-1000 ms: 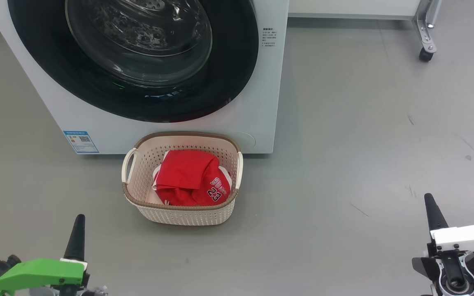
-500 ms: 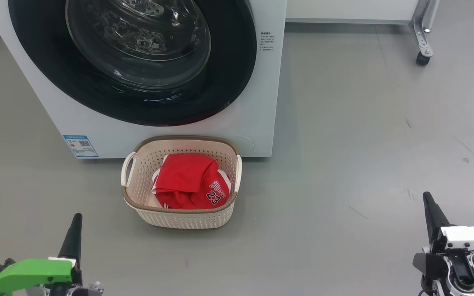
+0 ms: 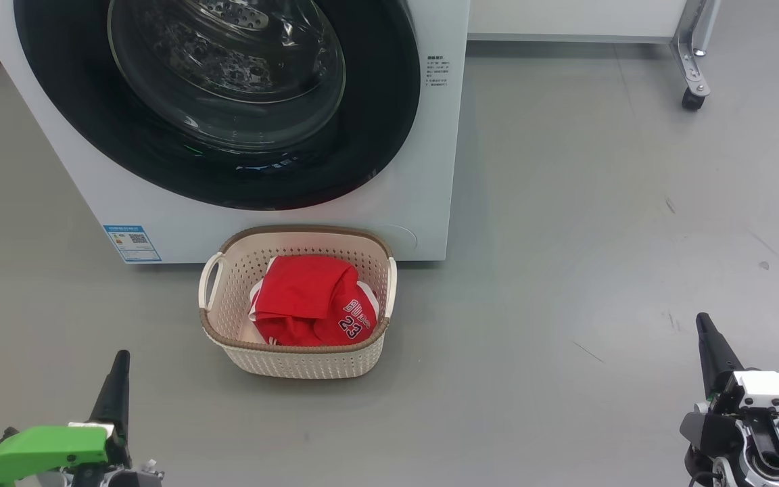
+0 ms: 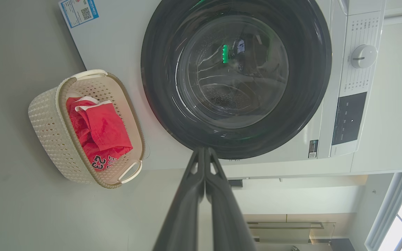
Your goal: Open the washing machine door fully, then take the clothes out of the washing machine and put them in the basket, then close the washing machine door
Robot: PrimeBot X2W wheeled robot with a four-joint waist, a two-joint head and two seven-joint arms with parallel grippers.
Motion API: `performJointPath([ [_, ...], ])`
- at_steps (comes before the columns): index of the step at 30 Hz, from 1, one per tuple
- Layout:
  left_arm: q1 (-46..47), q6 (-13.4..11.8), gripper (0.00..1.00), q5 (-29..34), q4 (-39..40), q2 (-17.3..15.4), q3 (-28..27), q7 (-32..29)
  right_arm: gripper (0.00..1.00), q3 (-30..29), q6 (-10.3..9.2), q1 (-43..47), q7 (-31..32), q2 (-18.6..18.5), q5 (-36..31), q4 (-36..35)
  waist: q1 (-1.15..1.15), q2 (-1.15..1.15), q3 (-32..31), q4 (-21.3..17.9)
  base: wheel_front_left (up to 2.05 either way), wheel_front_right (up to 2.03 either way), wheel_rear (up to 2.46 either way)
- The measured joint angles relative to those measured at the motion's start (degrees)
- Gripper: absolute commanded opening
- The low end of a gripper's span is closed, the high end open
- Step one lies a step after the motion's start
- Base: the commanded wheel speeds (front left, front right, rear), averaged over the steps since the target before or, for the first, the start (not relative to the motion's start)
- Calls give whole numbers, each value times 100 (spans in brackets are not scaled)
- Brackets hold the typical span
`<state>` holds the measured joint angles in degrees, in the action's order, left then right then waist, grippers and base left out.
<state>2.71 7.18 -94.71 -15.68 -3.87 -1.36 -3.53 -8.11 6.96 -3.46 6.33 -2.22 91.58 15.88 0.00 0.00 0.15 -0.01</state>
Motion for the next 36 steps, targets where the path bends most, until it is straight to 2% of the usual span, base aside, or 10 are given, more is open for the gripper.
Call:
performJointPath([
  [36, 40, 0, 0, 0, -23, -1, -12, -2, 0, 2, 0, -1, 0, 1, 2, 0, 0, 0, 0, 1, 0, 0, 0],
])
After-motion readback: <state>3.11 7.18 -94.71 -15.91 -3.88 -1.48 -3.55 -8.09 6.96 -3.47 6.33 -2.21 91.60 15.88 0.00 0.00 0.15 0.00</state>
